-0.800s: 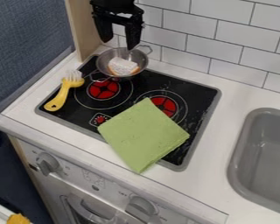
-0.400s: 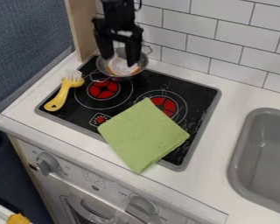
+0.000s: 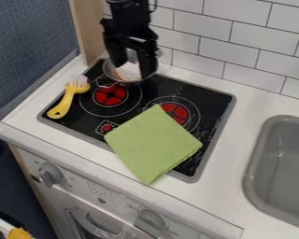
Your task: Moved the green cloth to the upper right burner
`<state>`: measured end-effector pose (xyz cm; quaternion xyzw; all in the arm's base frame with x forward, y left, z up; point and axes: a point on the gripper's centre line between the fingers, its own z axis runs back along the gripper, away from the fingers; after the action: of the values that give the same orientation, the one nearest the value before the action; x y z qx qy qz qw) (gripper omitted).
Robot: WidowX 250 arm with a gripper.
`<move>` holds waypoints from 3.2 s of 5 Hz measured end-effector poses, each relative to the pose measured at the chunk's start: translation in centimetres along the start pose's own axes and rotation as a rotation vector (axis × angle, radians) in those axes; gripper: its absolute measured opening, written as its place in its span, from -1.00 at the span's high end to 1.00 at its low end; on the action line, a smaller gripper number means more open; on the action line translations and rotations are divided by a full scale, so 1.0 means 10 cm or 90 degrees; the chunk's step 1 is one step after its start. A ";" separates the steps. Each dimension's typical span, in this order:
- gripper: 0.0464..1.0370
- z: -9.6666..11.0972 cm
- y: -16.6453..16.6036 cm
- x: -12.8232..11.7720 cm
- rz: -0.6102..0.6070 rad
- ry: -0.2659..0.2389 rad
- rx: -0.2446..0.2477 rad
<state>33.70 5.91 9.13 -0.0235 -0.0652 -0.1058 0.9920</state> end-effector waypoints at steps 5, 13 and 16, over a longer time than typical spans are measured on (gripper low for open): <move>-0.93 -0.79 -0.75 -0.51 -0.107 0.065 0.030; -0.93 -0.98 -0.89 0.87 0.109 0.041 0.051; -0.92 -0.72 -0.96 0.84 0.125 0.009 0.008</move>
<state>40.70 -5.60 3.46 -0.0228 -0.0561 -0.0082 0.9981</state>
